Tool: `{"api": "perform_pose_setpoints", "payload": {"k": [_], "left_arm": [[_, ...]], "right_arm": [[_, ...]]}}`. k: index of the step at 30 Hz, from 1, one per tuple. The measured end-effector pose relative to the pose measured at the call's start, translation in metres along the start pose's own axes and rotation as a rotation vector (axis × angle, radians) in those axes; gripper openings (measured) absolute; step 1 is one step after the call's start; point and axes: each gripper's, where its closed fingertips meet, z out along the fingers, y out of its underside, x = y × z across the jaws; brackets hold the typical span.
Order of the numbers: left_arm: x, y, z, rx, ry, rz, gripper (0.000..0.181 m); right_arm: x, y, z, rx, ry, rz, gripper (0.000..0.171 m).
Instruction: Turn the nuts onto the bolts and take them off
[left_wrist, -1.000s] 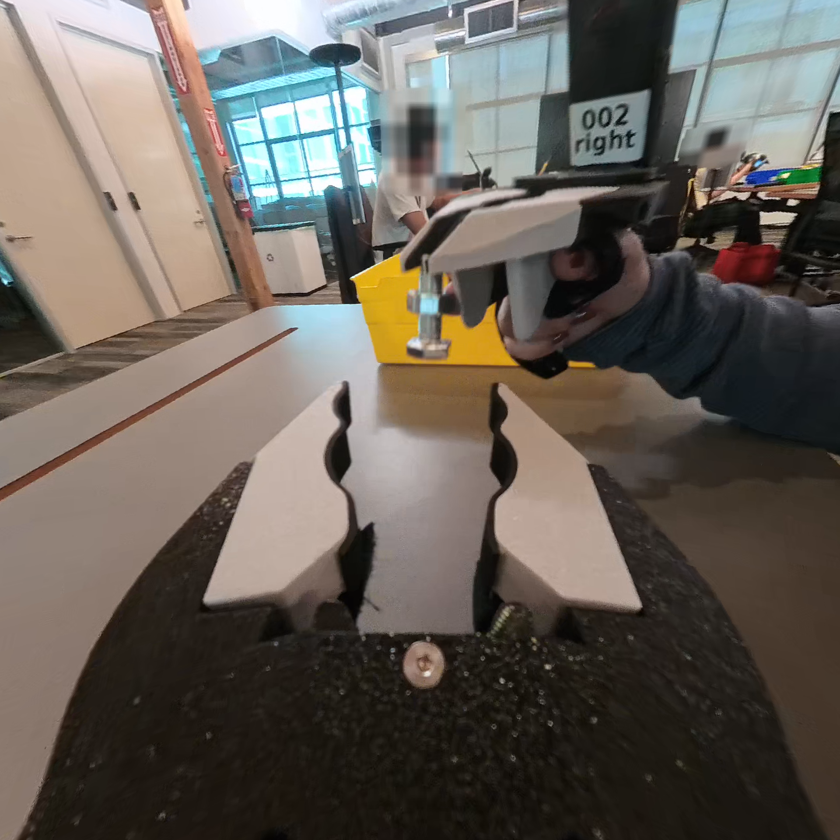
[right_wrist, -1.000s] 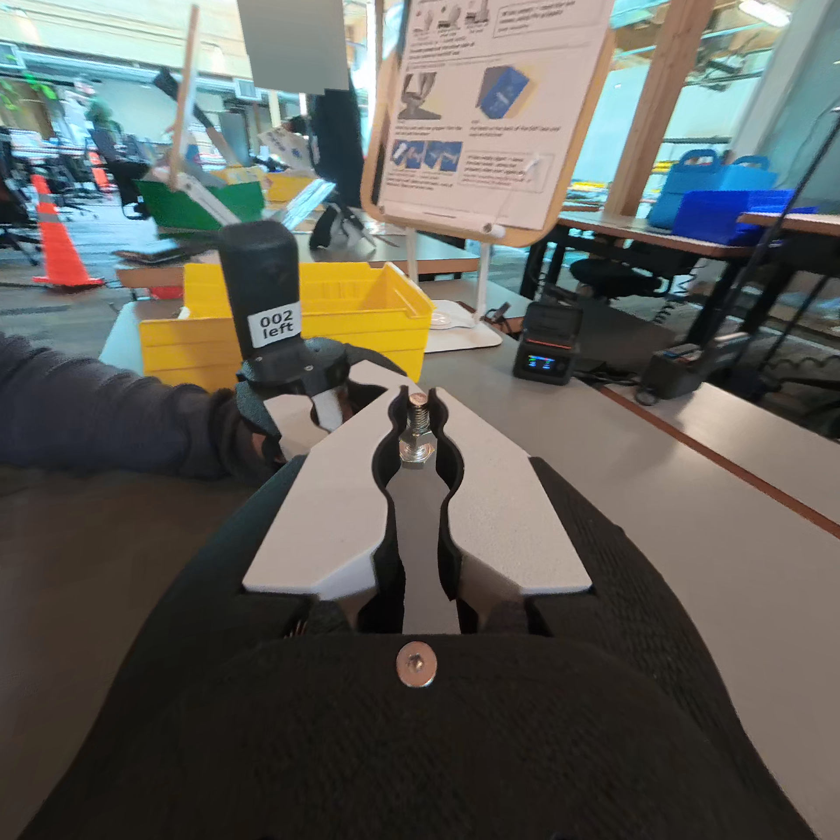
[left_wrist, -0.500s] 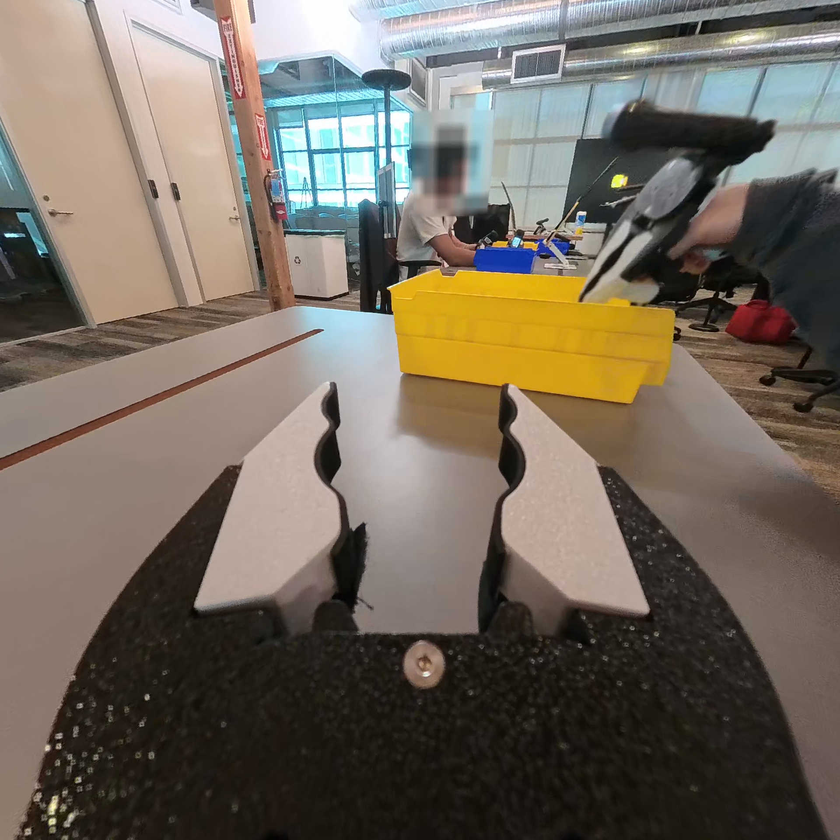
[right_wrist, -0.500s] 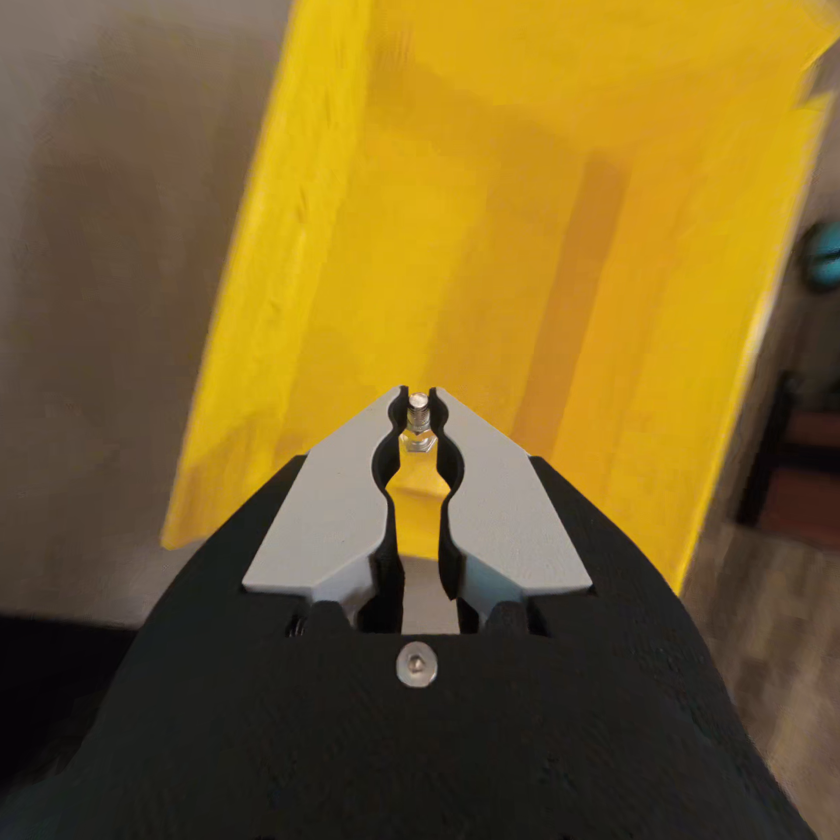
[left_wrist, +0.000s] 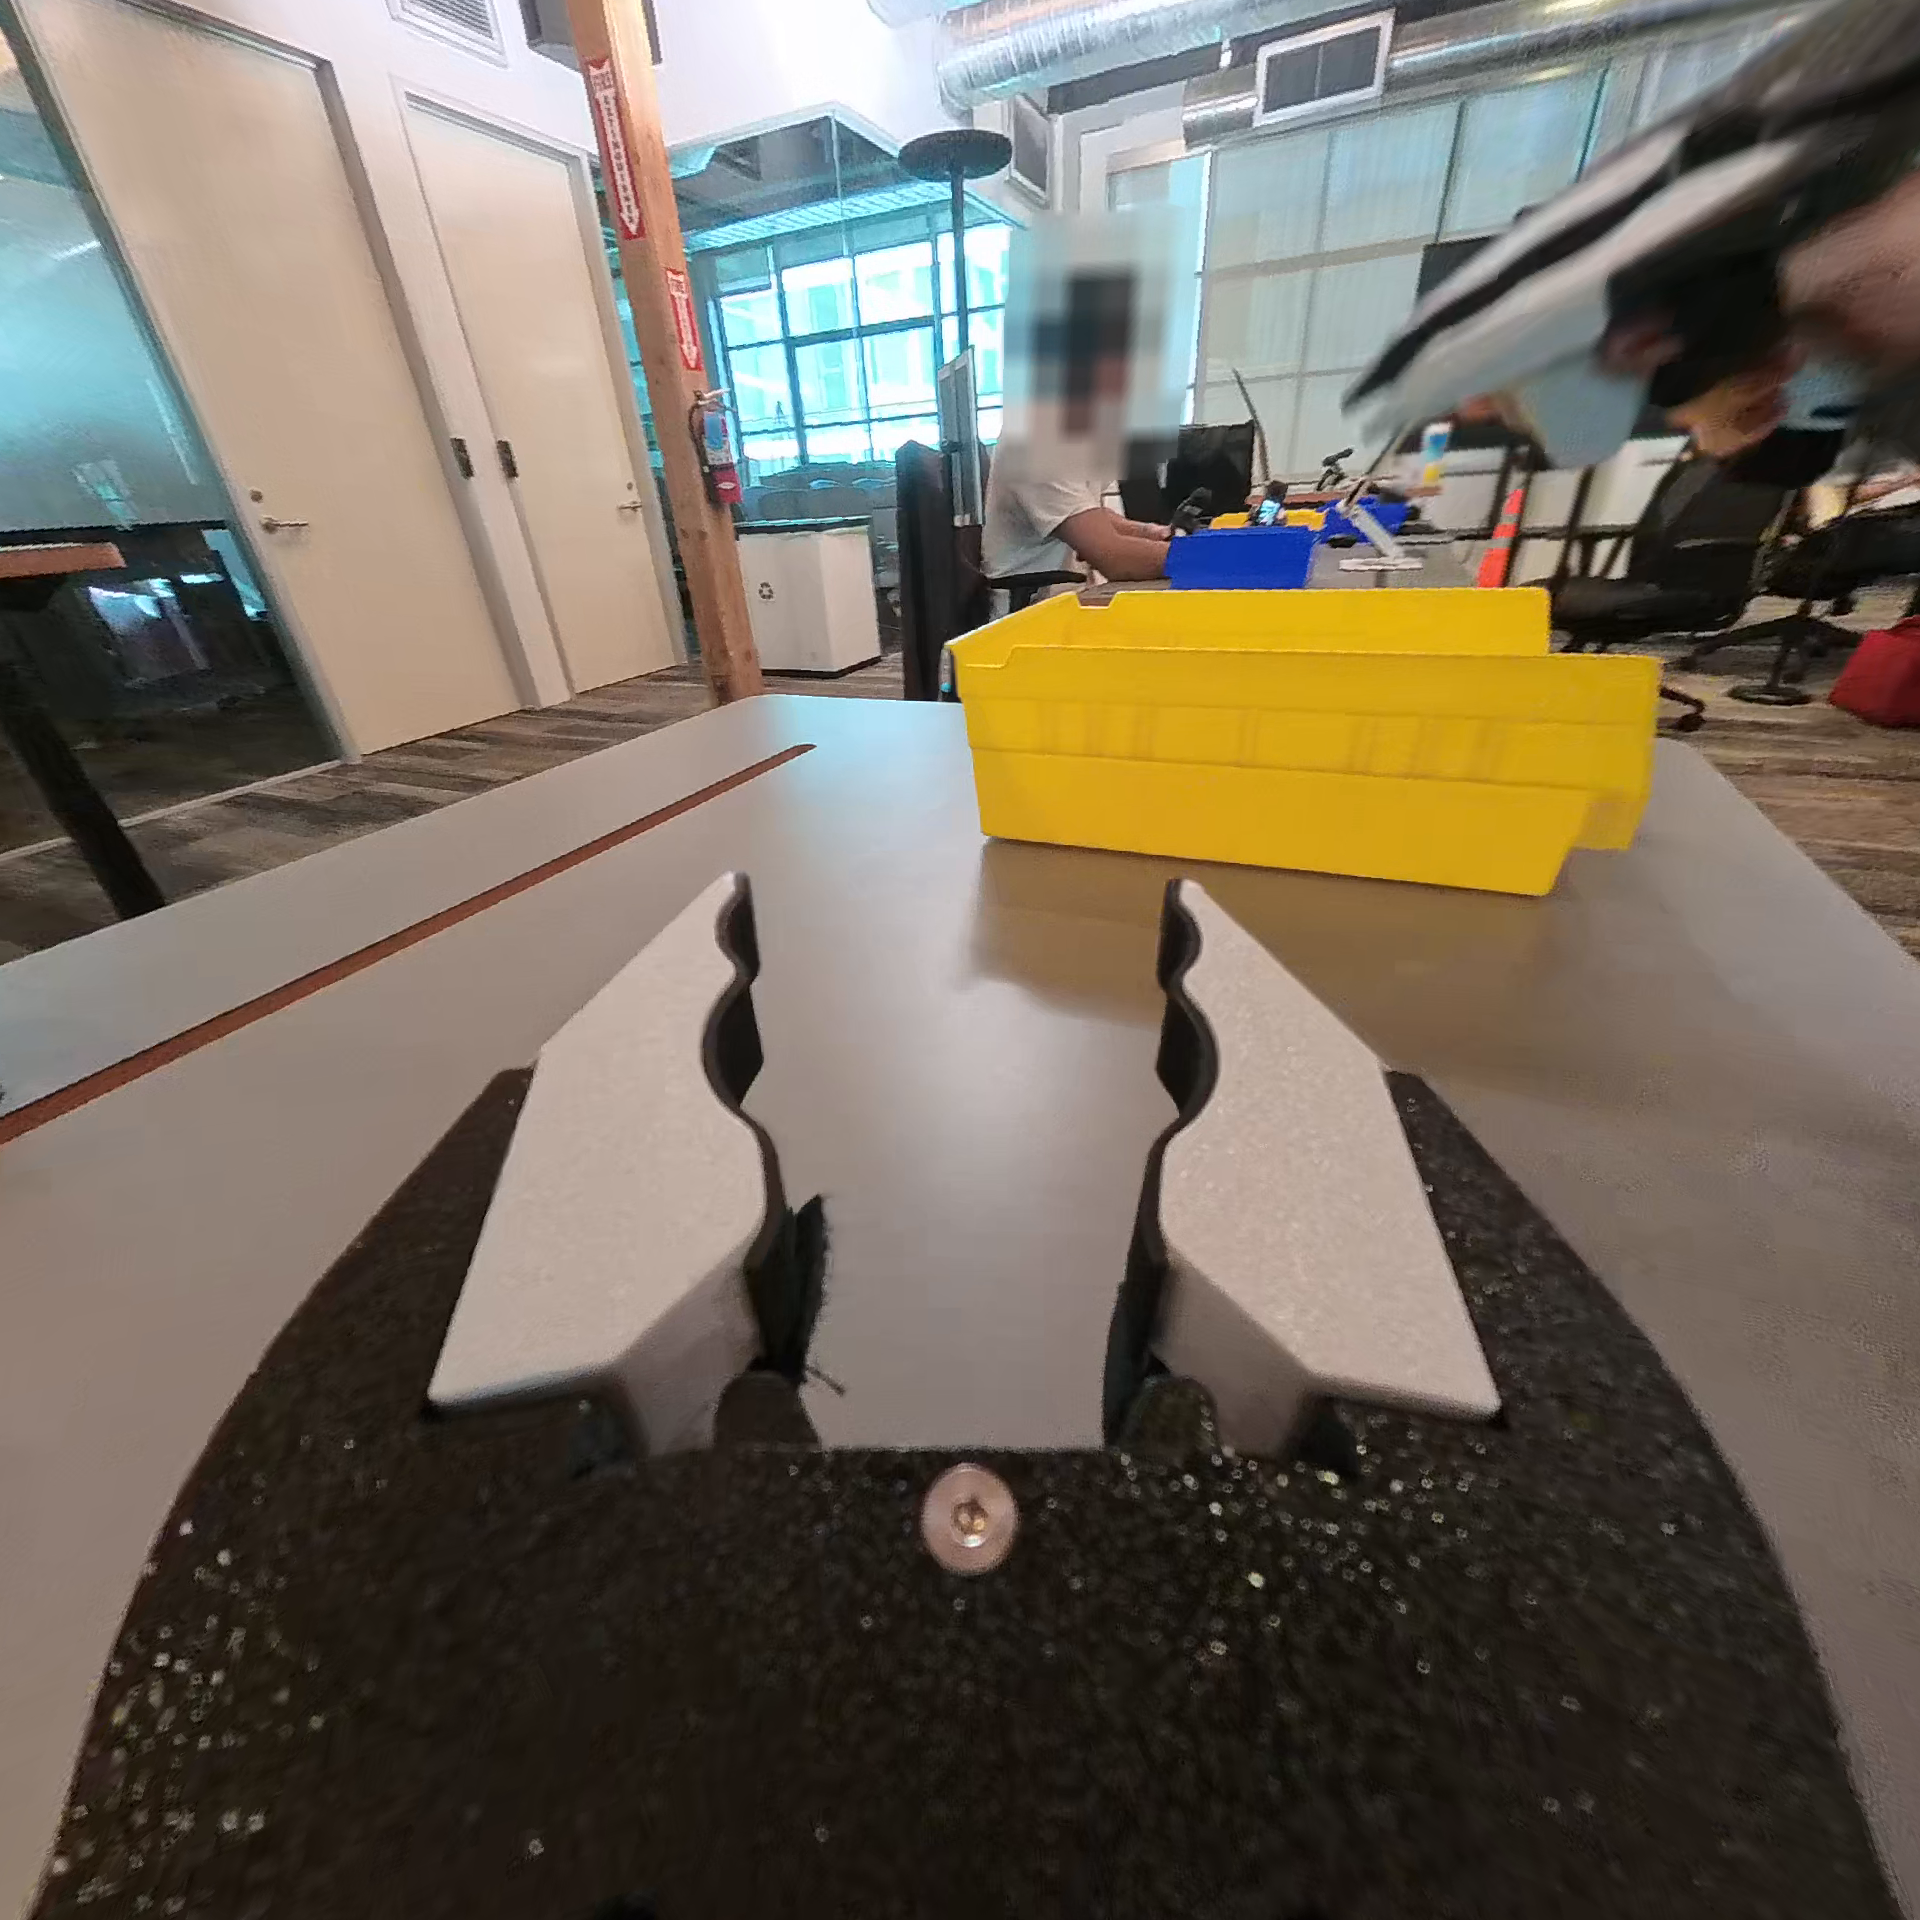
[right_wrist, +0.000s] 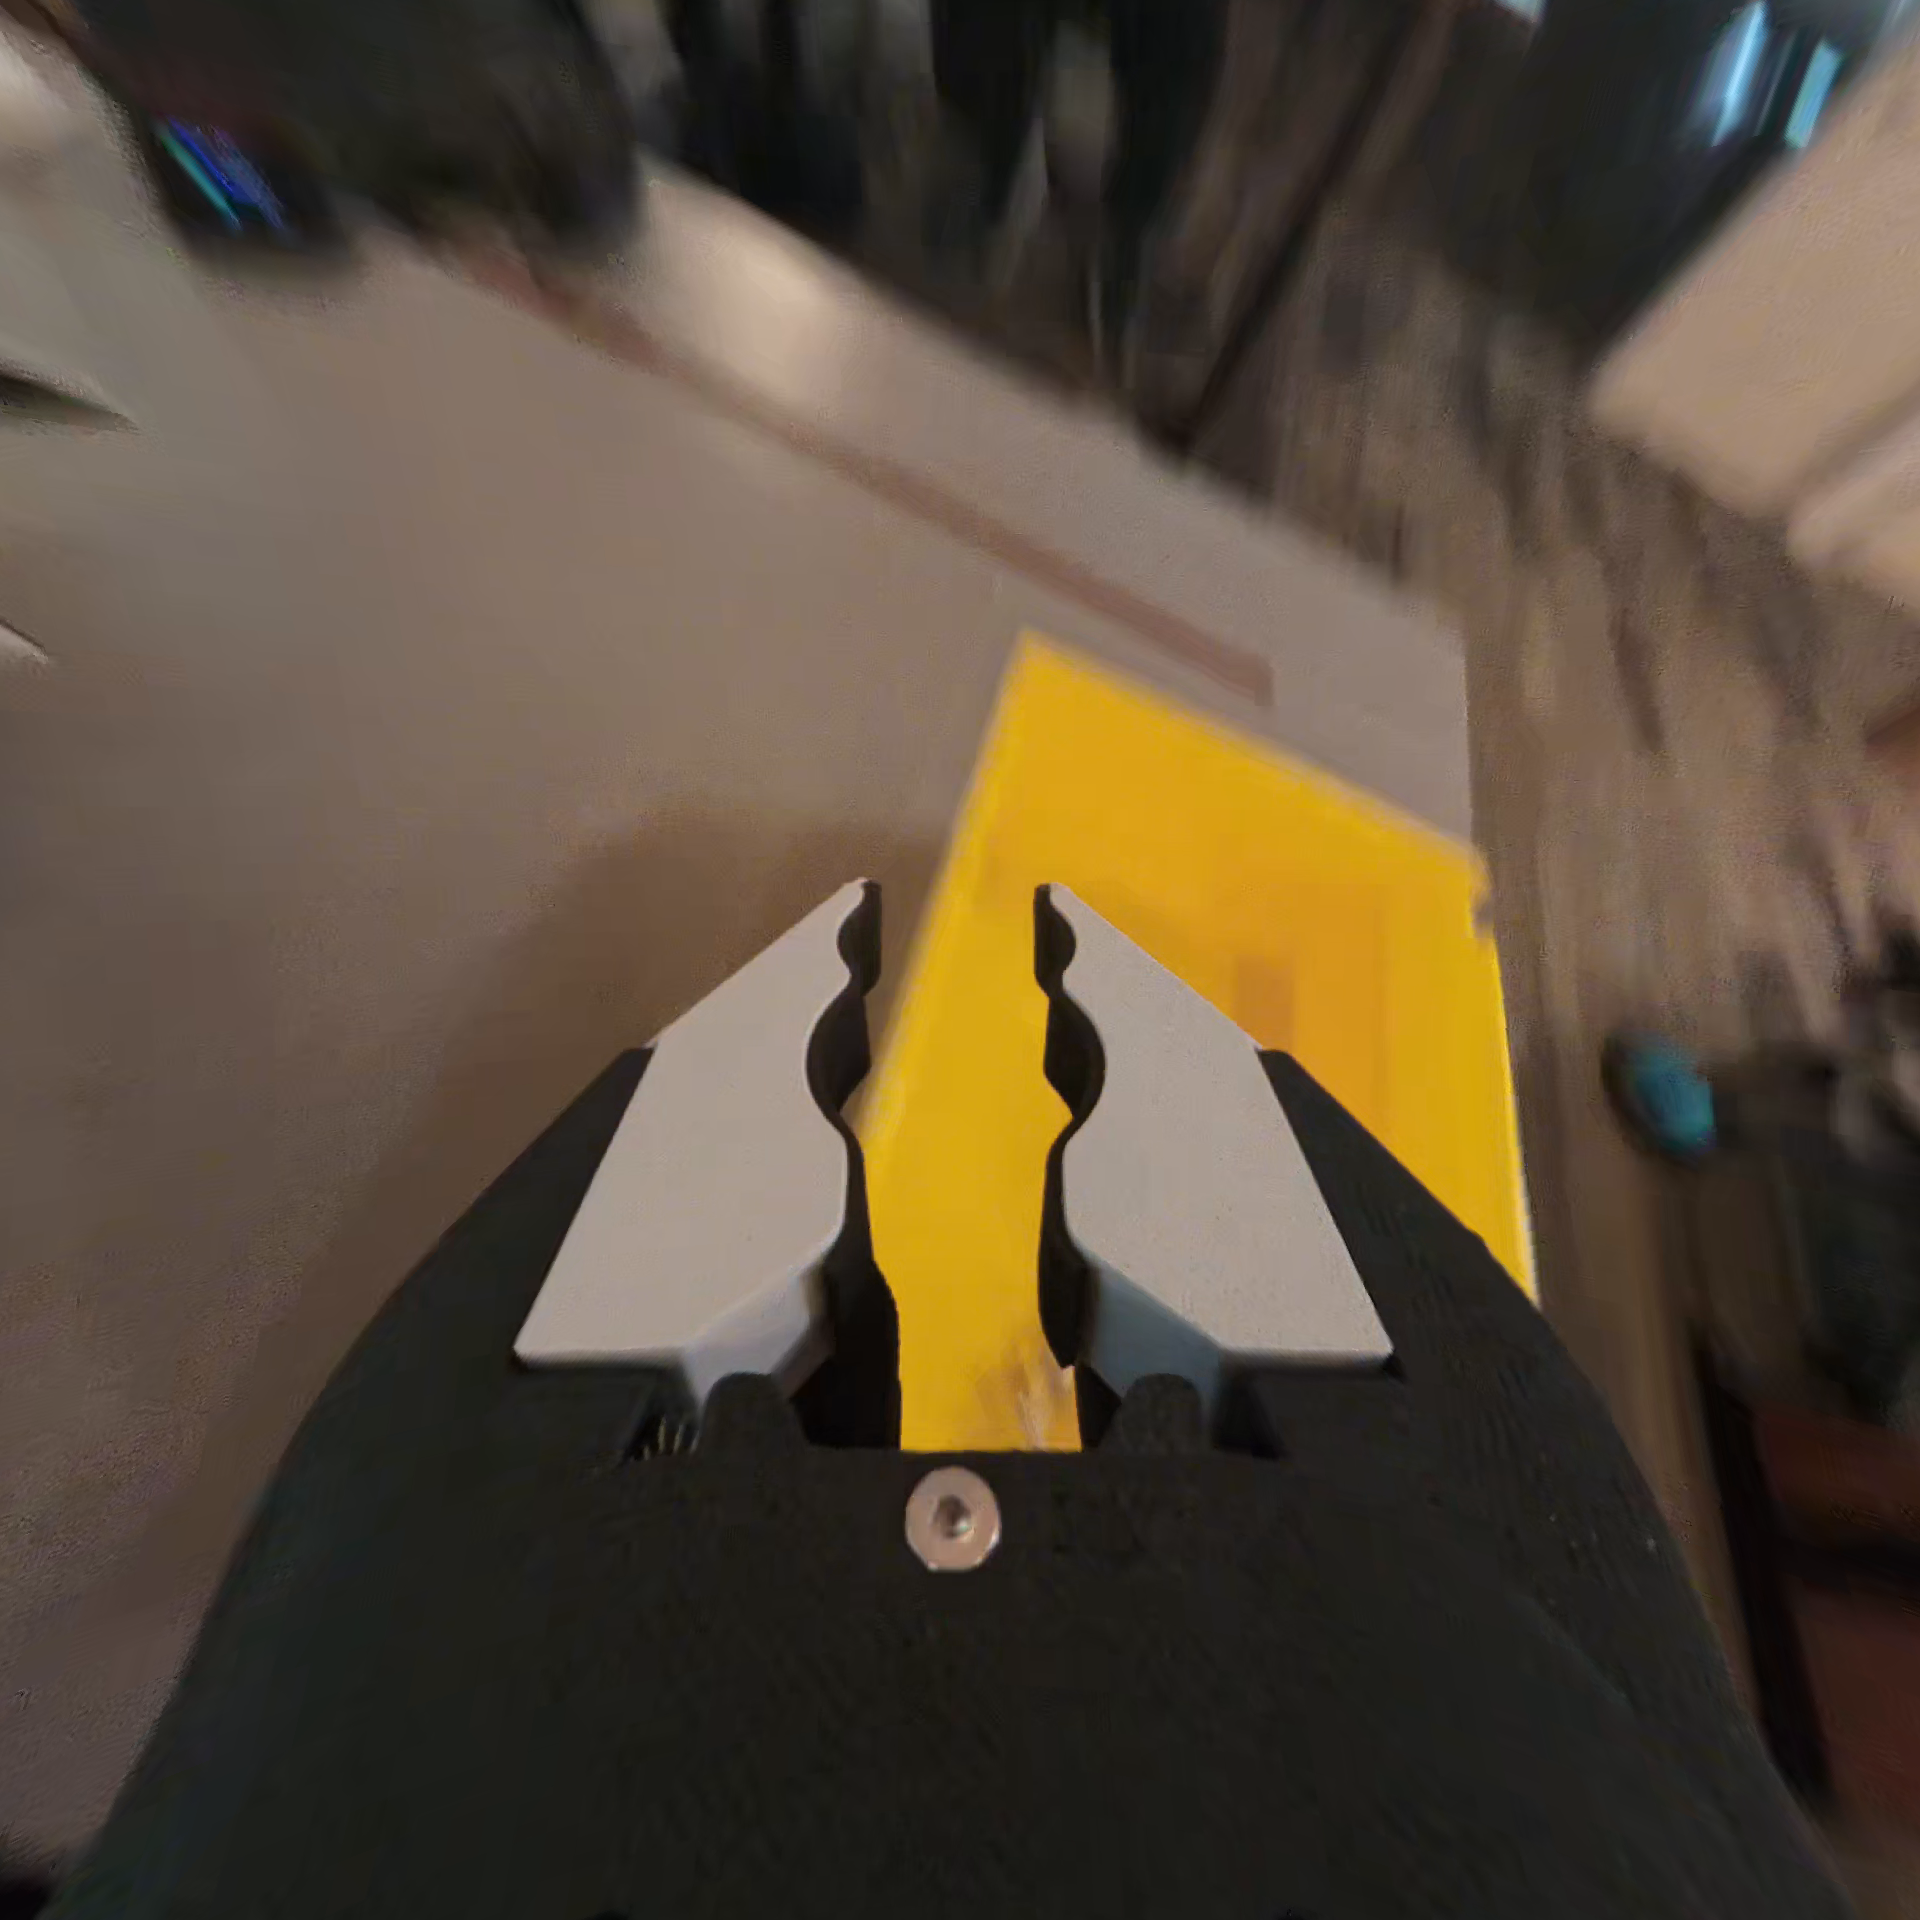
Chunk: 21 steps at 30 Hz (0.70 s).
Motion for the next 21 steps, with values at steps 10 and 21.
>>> {"api": "perform_pose_setpoints", "payload": {"k": [10, 21], "left_arm": [[-0.003, 0.002, -0.003, -0.023, -0.048, 0.064, 0.07], [0.036, -0.039, -0.004, -0.043, 0.033, 0.031, 0.077]], "right_arm": [[-0.136, -0.088, 0.138, 0.739, 0.002, -0.009, 0.03], [-0.145, -0.084, 0.17, 0.806, -0.07, 0.015, 0.024]]}}
